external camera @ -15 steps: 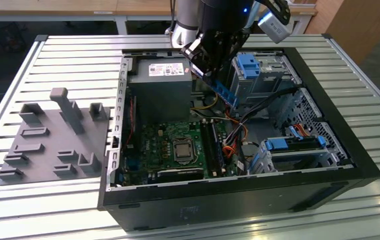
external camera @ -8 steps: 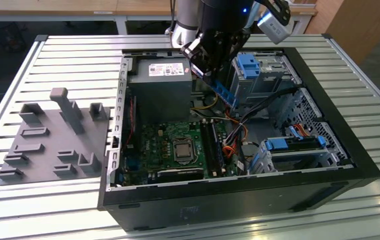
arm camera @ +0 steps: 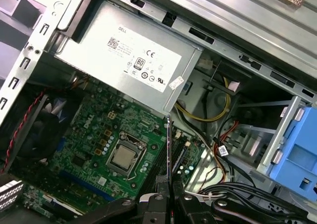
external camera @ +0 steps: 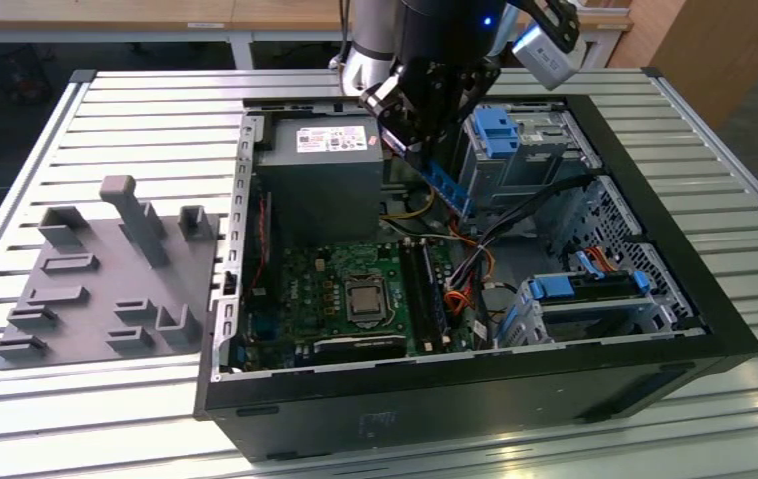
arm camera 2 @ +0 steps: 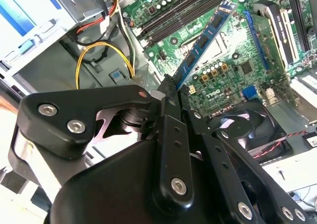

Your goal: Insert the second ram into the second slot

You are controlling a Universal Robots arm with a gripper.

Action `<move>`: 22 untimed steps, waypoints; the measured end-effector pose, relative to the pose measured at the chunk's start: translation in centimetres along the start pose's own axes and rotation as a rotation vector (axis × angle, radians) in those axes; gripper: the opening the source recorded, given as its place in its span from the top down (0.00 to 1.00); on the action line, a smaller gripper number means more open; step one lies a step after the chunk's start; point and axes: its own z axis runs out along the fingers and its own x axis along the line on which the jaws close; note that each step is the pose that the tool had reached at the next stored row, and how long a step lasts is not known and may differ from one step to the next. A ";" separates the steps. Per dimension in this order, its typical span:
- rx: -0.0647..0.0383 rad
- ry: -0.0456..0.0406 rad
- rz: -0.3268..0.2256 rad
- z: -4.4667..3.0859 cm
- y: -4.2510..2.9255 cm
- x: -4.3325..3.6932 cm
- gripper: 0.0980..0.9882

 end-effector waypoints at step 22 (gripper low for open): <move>0.001 -0.0034 0.096 0.00 0.00 0.00 0.96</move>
